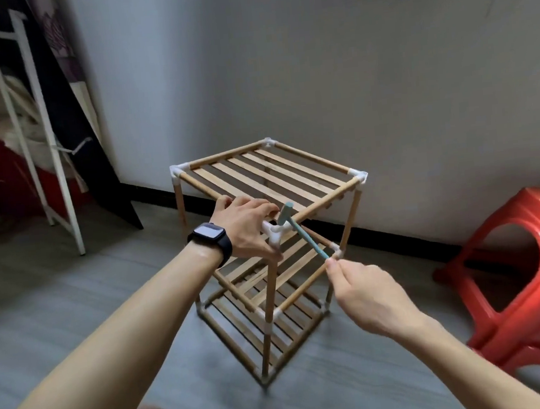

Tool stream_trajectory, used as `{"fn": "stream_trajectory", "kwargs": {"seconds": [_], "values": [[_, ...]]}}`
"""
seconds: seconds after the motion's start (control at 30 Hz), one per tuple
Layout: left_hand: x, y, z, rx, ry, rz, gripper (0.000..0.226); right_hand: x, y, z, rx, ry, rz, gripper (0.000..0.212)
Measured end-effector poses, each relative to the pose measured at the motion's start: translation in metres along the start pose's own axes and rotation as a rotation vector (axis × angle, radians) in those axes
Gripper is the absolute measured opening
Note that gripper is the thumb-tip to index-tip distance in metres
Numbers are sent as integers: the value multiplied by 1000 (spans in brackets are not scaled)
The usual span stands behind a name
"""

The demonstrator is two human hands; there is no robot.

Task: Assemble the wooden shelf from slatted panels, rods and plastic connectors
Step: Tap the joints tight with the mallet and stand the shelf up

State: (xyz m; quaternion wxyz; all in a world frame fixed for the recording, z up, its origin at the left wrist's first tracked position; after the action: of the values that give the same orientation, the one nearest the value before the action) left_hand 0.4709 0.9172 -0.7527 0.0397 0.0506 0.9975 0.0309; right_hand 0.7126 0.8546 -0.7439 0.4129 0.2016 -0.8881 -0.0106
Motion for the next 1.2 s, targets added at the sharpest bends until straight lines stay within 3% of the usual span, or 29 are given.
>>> {"fn": "stream_trajectory", "kwargs": {"seconds": [0.03,0.13,0.23,0.27,0.4,0.47,0.53,0.67,0.87,1.03,1.1,1.17,1.2], "values": [[0,0,1,2,1,-2,104,-2,0,3,2,-23,32,44],[0,-1,0,-6,-5,-6,102,0,-1,-1,-227,117,-116,45],[-1,-4,-5,26,16,-8,103,-9,-1,7,91,-175,49,49],[0,-5,-5,47,36,-10,103,-14,0,4,111,-198,84,49],[7,-19,-24,203,5,-81,98,-21,10,-30,-96,-98,83,48],[7,-24,-36,301,-122,-178,90,-32,15,-37,-113,-132,139,49],[4,-23,-43,327,-159,-253,96,-46,17,-41,-131,-171,204,50],[-16,-5,-29,208,79,-217,112,-63,25,-54,-185,-202,248,50],[-63,25,-5,78,6,-51,78,-73,42,-85,-235,-270,283,50],[-64,32,0,58,-40,-60,70,-64,52,-99,-631,4,43,50],[-63,31,-1,63,-37,-60,72,-72,62,-85,-539,-13,83,45],[-63,29,-1,67,-36,-60,74,-88,73,-67,-240,-148,300,44],[-63,29,-1,65,-40,-62,74,-94,76,-63,-185,-175,378,44]]}}
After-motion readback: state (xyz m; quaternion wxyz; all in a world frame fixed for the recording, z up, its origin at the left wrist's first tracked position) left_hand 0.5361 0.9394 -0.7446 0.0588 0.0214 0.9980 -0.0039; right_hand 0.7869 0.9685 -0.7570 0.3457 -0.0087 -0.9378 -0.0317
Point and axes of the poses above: each hand's wrist, its own y-axis towards the middle knuckle, its own z-axis out of the palm, x = y × z, the point moved 2 cm from there along y, towards the middle knuckle, and after that the axes turned 3 degrees about x, right-handed, at the moved point
